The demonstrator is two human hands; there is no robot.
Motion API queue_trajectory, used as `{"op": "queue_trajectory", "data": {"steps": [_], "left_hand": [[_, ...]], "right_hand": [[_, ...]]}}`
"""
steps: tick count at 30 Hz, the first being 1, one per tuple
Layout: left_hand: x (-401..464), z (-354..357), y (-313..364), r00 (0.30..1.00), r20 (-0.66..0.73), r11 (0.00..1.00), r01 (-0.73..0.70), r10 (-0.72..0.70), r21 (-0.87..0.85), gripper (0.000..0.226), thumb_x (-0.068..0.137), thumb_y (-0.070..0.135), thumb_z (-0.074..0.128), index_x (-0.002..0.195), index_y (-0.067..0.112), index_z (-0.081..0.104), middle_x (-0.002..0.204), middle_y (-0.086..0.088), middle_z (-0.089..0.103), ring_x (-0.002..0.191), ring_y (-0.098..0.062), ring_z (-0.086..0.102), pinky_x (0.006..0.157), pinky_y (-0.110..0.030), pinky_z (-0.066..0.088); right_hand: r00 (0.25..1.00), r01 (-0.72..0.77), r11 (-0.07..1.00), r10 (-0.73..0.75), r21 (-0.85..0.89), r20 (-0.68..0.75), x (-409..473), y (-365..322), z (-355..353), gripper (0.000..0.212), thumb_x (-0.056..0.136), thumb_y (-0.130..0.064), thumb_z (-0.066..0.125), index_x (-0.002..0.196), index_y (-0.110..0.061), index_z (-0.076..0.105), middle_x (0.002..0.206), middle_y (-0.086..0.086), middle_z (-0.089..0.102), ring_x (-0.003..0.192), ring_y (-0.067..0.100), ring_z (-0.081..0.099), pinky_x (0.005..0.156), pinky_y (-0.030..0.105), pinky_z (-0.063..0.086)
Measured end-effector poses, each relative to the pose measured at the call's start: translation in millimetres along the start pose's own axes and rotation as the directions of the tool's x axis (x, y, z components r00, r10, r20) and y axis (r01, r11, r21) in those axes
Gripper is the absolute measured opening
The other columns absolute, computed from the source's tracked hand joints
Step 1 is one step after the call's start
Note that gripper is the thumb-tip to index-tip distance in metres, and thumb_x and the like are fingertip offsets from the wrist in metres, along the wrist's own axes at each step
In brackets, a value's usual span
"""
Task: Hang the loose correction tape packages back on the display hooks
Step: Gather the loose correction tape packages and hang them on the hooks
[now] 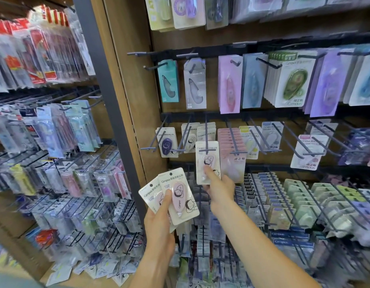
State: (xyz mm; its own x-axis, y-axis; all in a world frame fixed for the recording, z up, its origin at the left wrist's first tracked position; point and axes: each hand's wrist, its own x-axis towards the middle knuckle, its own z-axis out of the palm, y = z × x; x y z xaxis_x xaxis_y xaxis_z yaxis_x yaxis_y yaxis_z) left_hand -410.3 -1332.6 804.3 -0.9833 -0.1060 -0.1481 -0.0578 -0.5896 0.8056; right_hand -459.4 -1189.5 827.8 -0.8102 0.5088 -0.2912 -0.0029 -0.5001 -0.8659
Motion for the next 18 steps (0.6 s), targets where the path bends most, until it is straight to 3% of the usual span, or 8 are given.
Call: {"op": "queue_trajectory", "data": {"steps": [3, 6, 9, 11, 13, 16, 18], "left_hand": [[0, -1, 2, 1.000, 0.007, 1.000, 0.010, -0.010, -0.001, 0.038, 0.092, 0.023, 0.073, 0.130, 0.020, 0.069, 0.119, -0.007, 0.078, 0.113, -0.030, 0.073, 0.088, -0.047, 0.059], [-2, -4, 3, 0.999, 0.026, 1.000, 0.020, -0.020, 0.013, 0.031, 0.097, 0.019, 0.070, 0.128, 0.019, 0.070, 0.117, -0.007, 0.079, 0.111, -0.031, 0.074, 0.093, -0.053, 0.058], [-3, -5, 4, 0.999, 0.049, 0.999, 0.018, -0.020, 0.029, 0.033, 0.095, 0.020, 0.070, 0.128, 0.019, 0.070, 0.117, -0.008, 0.079, 0.109, -0.031, 0.075, 0.095, -0.056, 0.057], [-3, -3, 3, 0.998, 0.058, 0.999, 0.023, -0.025, 0.040, 0.040, 0.090, 0.023, 0.073, 0.129, 0.018, 0.069, 0.119, -0.008, 0.078, 0.111, -0.031, 0.074, 0.096, -0.056, 0.057], [-2, 2, 1, 0.997, 0.069, 0.998, 0.020, -0.024, 0.065, 0.039, 0.091, 0.024, 0.074, 0.129, 0.017, 0.070, 0.118, -0.009, 0.079, 0.110, -0.031, 0.075, 0.094, -0.054, 0.059], [-1, 15, -2, 0.996, 0.084, 0.996, 0.024, -0.031, 0.081, 0.033, 0.093, 0.020, 0.074, 0.125, 0.014, 0.072, 0.113, -0.012, 0.080, 0.103, -0.031, 0.077, 0.085, -0.047, 0.061], [-2, 26, -4, 0.994, 0.102, 0.994, 0.024, -0.035, 0.105, 0.034, 0.091, 0.018, 0.076, 0.125, 0.011, 0.072, 0.111, -0.013, 0.080, 0.102, -0.031, 0.077, 0.080, -0.043, 0.062]], "right_hand": [[0.979, -0.154, 0.974, 0.174, 0.165, -0.110, 25, -11, 26, 0.056, 0.074, -0.029, 0.092, 0.115, -0.014, 0.057, 0.116, 0.009, 0.066, 0.105, 0.025, 0.066, 0.092, 0.039, 0.057], [0.986, -0.111, 0.983, 0.128, 0.149, -0.111, 41, -20, 38, 0.067, 0.079, -0.034, 0.088, 0.133, -0.019, 0.051, 0.137, 0.013, 0.058, 0.114, 0.022, 0.058, 0.094, 0.030, 0.055], [0.976, -0.171, 0.958, 0.196, 0.230, -0.091, 47, -18, 35, 0.085, 0.059, -0.038, 0.097, 0.127, -0.017, 0.051, 0.135, 0.014, 0.061, 0.124, 0.033, 0.059, 0.104, 0.047, 0.051], [0.983, -0.165, 0.975, 0.175, 0.151, -0.056, 31, -13, 27, 0.078, 0.069, -0.039, 0.092, 0.131, -0.011, 0.054, 0.134, 0.017, 0.063, 0.123, 0.035, 0.062, 0.102, 0.049, 0.054], [0.987, -0.123, 0.992, 0.119, 0.029, 0.104, -14, -4, 2, 0.048, 0.084, -0.043, 0.081, 0.117, -0.012, 0.066, 0.119, 0.010, 0.074, 0.111, 0.028, 0.071, 0.089, 0.041, 0.060], [0.925, 0.119, 0.982, -0.055, -0.148, 0.377, -69, 11, -38, 0.036, 0.084, -0.038, 0.079, 0.115, -0.020, 0.073, 0.106, -0.001, 0.079, 0.100, 0.017, 0.075, 0.087, 0.039, 0.060], [0.923, 0.241, 0.954, -0.169, -0.179, 0.345, -74, 17, -50, 0.039, 0.083, -0.022, 0.083, 0.119, -0.018, 0.070, 0.105, -0.002, 0.079, 0.100, 0.015, 0.075, 0.085, 0.034, 0.061]]}}
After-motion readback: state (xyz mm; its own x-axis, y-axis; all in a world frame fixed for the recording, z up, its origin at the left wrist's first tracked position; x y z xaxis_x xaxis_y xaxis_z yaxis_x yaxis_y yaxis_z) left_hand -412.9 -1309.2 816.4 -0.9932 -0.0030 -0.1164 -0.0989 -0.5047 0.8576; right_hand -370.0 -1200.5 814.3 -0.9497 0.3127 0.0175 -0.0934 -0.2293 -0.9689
